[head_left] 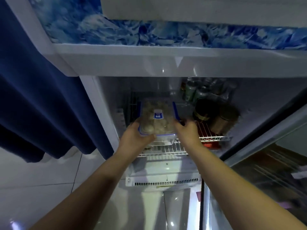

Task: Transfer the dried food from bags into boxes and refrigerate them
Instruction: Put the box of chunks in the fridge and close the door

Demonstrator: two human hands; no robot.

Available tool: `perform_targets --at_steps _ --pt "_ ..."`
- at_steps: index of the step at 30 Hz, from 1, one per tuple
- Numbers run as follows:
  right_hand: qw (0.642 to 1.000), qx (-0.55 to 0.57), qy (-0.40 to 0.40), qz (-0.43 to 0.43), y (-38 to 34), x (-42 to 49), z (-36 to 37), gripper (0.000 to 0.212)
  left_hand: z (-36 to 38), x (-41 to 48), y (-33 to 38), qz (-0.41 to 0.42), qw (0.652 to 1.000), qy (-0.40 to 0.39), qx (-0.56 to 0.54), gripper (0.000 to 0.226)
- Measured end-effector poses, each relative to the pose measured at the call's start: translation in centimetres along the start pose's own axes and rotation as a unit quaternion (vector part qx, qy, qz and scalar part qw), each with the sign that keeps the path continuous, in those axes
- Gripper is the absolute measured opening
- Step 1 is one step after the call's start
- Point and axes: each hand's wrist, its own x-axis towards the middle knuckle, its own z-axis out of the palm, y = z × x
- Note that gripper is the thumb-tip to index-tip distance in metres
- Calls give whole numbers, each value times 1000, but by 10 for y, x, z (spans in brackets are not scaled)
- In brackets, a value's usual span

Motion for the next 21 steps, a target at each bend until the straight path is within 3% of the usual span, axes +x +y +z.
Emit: perform_targets --at_steps 2,5,9,14,21 --pt "1000 0 -15 -4 1 10 4 28 2 8 -5 16 999 4 36 67" --pt "999 4 -35 -5 3 21 9 38 3 25 -6 24 995 9 97 59" --pt "997 7 -69 -28 1 32 16 30 8 41 -1 19 997 35 71 50" --pt "996 -32 -72 -43 1 39 21 57 14 53 -5 27 998 41 38 47" --pt "995 -24 -67 -71 13 39 24 46 15 59 -16 44 994 44 90 50"
